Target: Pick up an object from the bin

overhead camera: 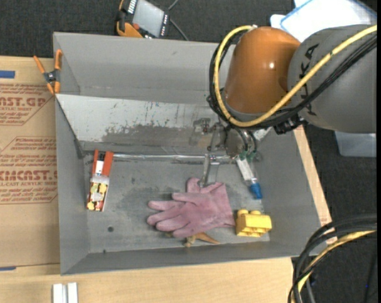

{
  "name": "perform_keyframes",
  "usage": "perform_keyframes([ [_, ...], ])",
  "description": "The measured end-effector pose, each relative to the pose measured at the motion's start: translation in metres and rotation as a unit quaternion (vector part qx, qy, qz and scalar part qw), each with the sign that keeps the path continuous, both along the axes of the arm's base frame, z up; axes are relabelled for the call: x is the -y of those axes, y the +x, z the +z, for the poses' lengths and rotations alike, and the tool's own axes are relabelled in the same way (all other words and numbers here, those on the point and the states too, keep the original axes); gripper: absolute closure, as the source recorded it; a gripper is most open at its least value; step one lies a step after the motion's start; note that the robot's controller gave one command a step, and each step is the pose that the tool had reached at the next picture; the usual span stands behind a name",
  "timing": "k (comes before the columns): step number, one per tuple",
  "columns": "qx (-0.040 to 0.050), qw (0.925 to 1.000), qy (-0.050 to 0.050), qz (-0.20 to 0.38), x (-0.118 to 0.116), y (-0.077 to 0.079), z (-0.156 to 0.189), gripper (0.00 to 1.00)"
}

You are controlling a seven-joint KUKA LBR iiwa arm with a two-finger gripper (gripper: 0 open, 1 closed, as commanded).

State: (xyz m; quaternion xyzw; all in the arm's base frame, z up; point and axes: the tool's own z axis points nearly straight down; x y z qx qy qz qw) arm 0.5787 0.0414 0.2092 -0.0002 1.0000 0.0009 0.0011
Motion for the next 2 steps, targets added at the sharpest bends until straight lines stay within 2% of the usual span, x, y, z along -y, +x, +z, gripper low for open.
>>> perform_keyframes([
  [1, 0.0005, 1.0000, 0.000, 0.000, 0.000, 0.000, 0.000, 0.00],
  [2, -0.0016, 1.0000, -0.001, -0.008, 0.068, -0.009, -0.060, 0.00],
])
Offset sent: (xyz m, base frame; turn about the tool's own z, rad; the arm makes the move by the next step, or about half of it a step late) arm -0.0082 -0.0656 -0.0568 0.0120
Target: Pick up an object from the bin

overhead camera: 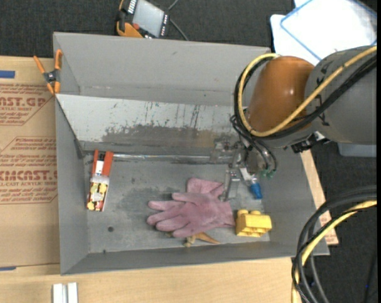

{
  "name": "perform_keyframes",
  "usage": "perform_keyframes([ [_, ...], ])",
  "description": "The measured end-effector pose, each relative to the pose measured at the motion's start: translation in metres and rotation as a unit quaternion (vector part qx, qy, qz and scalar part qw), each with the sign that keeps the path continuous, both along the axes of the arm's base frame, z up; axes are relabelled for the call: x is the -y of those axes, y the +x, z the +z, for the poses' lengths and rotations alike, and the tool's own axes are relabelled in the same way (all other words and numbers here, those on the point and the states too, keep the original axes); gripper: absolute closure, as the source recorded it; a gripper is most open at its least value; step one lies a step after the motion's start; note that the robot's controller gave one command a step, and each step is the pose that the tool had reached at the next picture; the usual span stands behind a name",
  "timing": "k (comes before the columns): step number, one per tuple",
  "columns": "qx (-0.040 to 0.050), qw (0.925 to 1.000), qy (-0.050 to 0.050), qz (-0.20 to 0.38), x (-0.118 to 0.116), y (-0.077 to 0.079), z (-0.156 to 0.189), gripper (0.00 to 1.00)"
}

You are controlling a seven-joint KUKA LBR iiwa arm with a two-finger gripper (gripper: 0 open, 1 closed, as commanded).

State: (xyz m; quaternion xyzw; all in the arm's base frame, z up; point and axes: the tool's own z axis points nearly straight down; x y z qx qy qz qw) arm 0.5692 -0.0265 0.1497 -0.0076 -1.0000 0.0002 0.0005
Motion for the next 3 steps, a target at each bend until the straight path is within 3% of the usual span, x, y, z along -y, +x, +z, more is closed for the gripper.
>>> perform_keyframes([
  [1, 0.0063, 0.9979, 0.002, 0.064, -0.056, -0.049, -0.023, 0.00],
  [2, 0.0071, 0.9978, 0.000, 0.067, -0.011, -0.015, -0.079, 1.00],
  [3, 0.0071, 0.9978, 0.000, 0.067, -0.011, -0.015, -0.079, 1.00],
])
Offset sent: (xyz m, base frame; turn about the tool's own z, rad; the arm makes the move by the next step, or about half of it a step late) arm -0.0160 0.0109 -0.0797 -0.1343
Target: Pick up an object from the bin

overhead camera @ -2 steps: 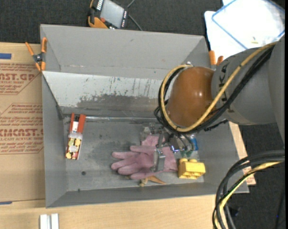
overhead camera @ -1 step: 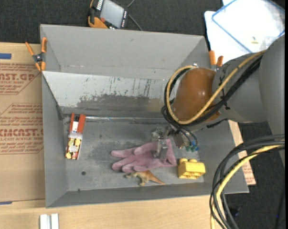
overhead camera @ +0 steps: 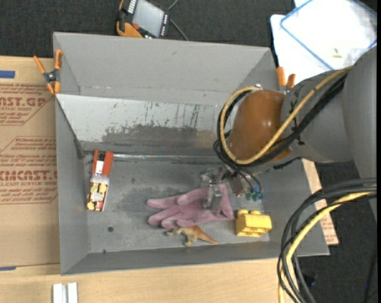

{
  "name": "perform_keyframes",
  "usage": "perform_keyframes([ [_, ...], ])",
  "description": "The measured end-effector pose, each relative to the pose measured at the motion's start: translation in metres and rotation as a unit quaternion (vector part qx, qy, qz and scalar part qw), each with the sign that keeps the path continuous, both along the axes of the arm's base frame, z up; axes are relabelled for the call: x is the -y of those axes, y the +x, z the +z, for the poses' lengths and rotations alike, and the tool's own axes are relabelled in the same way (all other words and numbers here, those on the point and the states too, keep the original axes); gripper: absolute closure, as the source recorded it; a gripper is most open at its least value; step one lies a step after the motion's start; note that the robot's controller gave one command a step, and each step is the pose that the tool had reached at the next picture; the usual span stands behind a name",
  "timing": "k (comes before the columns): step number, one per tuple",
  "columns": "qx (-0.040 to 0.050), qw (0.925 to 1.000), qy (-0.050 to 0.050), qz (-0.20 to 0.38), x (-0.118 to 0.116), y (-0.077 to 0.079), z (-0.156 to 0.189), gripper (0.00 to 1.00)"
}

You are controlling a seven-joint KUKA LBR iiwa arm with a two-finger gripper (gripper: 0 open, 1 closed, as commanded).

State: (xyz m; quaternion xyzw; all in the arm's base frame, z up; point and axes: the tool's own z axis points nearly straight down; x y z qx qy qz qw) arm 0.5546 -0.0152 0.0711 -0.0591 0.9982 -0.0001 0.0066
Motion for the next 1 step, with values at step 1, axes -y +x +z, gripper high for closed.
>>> perform_keyframes([
  [1, 0.0009, 1.0000, 0.000, 0.004, 0.0010, -0.0042, 0.0125, 1.00],
])
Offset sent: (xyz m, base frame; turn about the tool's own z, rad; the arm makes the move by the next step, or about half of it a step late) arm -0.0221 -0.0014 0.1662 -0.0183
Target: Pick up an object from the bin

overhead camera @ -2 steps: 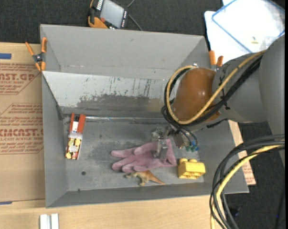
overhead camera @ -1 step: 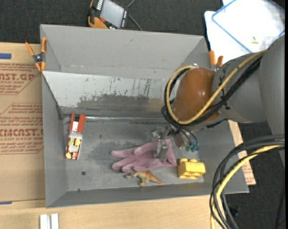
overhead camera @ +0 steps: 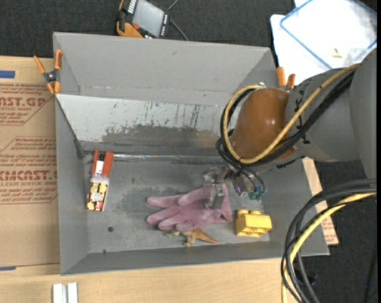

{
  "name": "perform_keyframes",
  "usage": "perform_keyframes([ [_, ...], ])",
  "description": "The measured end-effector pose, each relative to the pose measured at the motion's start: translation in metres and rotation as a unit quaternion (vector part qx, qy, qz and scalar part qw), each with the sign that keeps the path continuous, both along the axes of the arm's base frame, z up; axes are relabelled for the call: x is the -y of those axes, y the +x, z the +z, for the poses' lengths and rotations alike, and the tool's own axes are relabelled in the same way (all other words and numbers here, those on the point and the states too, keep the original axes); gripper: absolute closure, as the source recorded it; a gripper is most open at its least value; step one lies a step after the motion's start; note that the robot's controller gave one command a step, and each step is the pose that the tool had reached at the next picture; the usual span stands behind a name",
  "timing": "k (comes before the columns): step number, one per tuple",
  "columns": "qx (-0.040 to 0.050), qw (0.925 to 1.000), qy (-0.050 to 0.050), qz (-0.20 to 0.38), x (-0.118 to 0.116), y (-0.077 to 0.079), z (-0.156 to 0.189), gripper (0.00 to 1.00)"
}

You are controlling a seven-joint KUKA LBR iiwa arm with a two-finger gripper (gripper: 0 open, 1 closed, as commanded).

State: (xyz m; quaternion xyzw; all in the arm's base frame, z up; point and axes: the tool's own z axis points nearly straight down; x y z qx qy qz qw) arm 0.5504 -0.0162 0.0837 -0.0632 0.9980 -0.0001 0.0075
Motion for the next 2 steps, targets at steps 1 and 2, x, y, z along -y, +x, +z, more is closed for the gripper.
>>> perform_keyframes([
  [1, -0.0027, 1.0000, 0.000, 0.003, 0.000, -0.011, 0.085, 1.00],
  [2, -0.0032, 0.9999, 0.000, -0.010, 0.016, -0.026, 0.189, 1.00],
])
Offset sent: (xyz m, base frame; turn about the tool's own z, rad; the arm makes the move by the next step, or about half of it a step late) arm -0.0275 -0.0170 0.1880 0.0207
